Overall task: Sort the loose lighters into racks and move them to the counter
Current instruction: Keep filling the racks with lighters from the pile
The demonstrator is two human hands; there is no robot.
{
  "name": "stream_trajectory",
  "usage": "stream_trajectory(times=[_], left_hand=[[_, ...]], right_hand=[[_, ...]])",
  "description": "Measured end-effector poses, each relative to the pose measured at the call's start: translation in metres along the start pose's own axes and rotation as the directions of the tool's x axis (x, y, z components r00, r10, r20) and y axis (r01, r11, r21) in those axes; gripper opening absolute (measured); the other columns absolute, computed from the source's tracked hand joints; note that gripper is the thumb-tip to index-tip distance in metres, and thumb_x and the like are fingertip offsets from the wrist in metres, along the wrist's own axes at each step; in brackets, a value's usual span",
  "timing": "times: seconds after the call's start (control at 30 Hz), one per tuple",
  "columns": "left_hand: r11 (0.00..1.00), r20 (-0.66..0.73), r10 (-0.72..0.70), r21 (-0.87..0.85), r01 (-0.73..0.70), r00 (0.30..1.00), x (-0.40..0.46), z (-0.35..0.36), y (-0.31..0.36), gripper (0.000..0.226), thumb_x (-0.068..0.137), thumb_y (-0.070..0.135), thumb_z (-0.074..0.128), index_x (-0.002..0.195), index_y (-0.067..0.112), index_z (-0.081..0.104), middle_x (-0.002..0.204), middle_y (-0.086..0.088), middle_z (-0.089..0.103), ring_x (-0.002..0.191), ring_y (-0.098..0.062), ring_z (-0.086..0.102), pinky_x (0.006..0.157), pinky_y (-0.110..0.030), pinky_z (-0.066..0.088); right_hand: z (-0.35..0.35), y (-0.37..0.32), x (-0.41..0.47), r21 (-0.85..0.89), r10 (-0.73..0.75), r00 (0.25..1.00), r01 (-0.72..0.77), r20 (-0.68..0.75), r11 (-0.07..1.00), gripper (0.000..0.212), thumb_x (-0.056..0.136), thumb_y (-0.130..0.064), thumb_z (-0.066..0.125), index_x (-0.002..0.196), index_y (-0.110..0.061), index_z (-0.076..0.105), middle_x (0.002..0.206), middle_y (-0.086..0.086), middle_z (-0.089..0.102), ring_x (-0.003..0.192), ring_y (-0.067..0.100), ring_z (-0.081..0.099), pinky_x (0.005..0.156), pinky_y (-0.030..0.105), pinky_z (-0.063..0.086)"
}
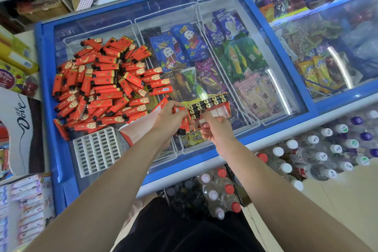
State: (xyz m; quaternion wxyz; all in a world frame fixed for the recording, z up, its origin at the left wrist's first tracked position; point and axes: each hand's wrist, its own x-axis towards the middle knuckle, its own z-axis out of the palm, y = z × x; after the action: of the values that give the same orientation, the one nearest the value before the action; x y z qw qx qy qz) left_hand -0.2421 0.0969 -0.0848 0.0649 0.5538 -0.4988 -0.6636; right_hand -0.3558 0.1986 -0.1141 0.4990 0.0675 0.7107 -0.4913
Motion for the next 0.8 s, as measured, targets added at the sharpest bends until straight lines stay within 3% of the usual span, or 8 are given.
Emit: stream_trajectory(times=[0.07, 0.17, 0.23, 0.33, 0.43, 0.53, 0.67, 0.8], left_hand=[[1.000, -0.001, 0.015, 0.009, -0.015, 1.000, 0.000, -0.001, 0.000, 0.014, 0.099, 0.020, 0.064, 0.111, 0.022, 0.056, 0.090, -0.014, 0.079, 0.084, -0.026, 0.077, 0.089, -0.052, 0.061], [0.997, -0.050, 0.054, 0.057, -0.051, 0.997, -0.002, -0.001, 0.002, 0.019, 0.099, 0.026, 0.068, 0.115, 0.019, 0.059, 0.093, -0.010, 0.073, 0.069, -0.010, 0.068, 0.066, -0.029, 0.058], [0.997, -0.044, 0.074, 0.019, -0.073, 0.996, -0.002, 0.001, 0.002, 0.019, 0.099, 0.022, 0.070, 0.113, 0.017, 0.060, 0.093, -0.014, 0.073, 0.069, -0.013, 0.070, 0.070, -0.034, 0.063], [0.990, -0.028, 0.118, 0.082, -0.115, 0.993, -0.004, 0.003, 0.002, 0.017, 0.096, 0.025, 0.073, 0.106, 0.022, 0.060, 0.090, -0.013, 0.074, 0.067, -0.016, 0.070, 0.075, -0.044, 0.064], [0.981, -0.032, 0.121, 0.159, -0.115, 0.992, -0.003, 0.004, 0.003, 0.018, 0.096, 0.032, 0.072, 0.105, 0.022, 0.060, 0.079, -0.005, 0.067, 0.058, -0.013, 0.061, 0.065, -0.039, 0.056], [0.985, -0.020, 0.050, 0.166, -0.046, 0.999, -0.002, 0.005, 0.006, 0.019, 0.098, 0.034, 0.067, 0.107, 0.020, 0.058, 0.083, -0.005, 0.067, 0.065, -0.016, 0.063, 0.072, -0.041, 0.061], [0.994, -0.007, 0.004, 0.108, -0.003, 1.000, -0.002, 0.008, 0.010, 0.009, 0.104, 0.017, 0.050, 0.111, 0.013, 0.054, 0.100, -0.013, 0.068, 0.081, -0.021, 0.069, 0.087, -0.046, 0.064], [0.979, 0.008, 0.016, 0.201, -0.018, 1.000, -0.002, 0.009, 0.011, 0.015, 0.108, 0.014, 0.046, 0.122, 0.015, 0.051, 0.096, -0.013, 0.072, 0.087, -0.021, 0.075, 0.091, -0.046, 0.062]], right_hand=[[-0.001, -0.002, -0.010, 0.014, -0.028, 0.999, 0.028, 0.039, 1.000, 0.022, 0.095, -0.025, 0.069, 0.089, -0.009, 0.055, 0.067, 0.004, 0.062, 0.064, 0.022, 0.057, 0.065, 0.035, 0.052], [-0.003, -0.001, -0.026, 0.047, -0.057, 0.985, 0.050, 0.164, 0.998, 0.015, 0.097, -0.019, 0.066, 0.097, -0.006, 0.058, 0.084, 0.014, 0.068, 0.077, 0.031, 0.064, 0.070, 0.038, 0.055], [-0.004, 0.000, -0.034, 0.083, -0.066, 0.967, 0.046, 0.248, 0.995, 0.018, 0.096, -0.011, 0.068, 0.111, -0.005, 0.060, 0.094, 0.020, 0.074, 0.083, 0.032, 0.072, 0.076, 0.039, 0.061], [-0.009, -0.001, -0.038, 0.113, -0.112, 0.953, 0.083, 0.281, 0.990, 0.017, 0.093, 0.004, 0.067, 0.107, -0.003, 0.061, 0.091, 0.021, 0.073, 0.077, 0.029, 0.073, 0.068, 0.034, 0.061], [-0.019, -0.006, -0.036, 0.208, -0.145, 0.961, 0.096, 0.236, 0.973, 0.021, 0.092, 0.012, 0.060, 0.103, -0.005, 0.065, 0.083, 0.019, 0.072, 0.064, 0.024, 0.069, 0.059, 0.029, 0.056], [-0.034, -0.013, -0.026, 0.236, -0.163, 0.978, 0.130, 0.127, 0.963, 0.025, 0.094, 0.014, 0.051, 0.103, -0.002, 0.068, 0.077, 0.017, 0.069, 0.063, 0.023, 0.066, 0.061, 0.029, 0.056], [-0.051, -0.022, -0.012, 0.038, -0.280, 0.960, 0.279, 0.026, 0.960, 0.023, 0.094, 0.010, 0.052, 0.093, -0.005, 0.070, 0.070, 0.011, 0.064, 0.059, 0.020, 0.059, 0.059, 0.028, 0.054], [-0.054, -0.029, 0.000, -0.211, -0.389, 0.921, 0.382, 0.011, 0.900, 0.017, 0.093, -0.003, 0.060, 0.095, -0.012, 0.074, 0.072, 0.007, 0.067, 0.061, 0.018, 0.058, 0.062, 0.032, 0.054]])
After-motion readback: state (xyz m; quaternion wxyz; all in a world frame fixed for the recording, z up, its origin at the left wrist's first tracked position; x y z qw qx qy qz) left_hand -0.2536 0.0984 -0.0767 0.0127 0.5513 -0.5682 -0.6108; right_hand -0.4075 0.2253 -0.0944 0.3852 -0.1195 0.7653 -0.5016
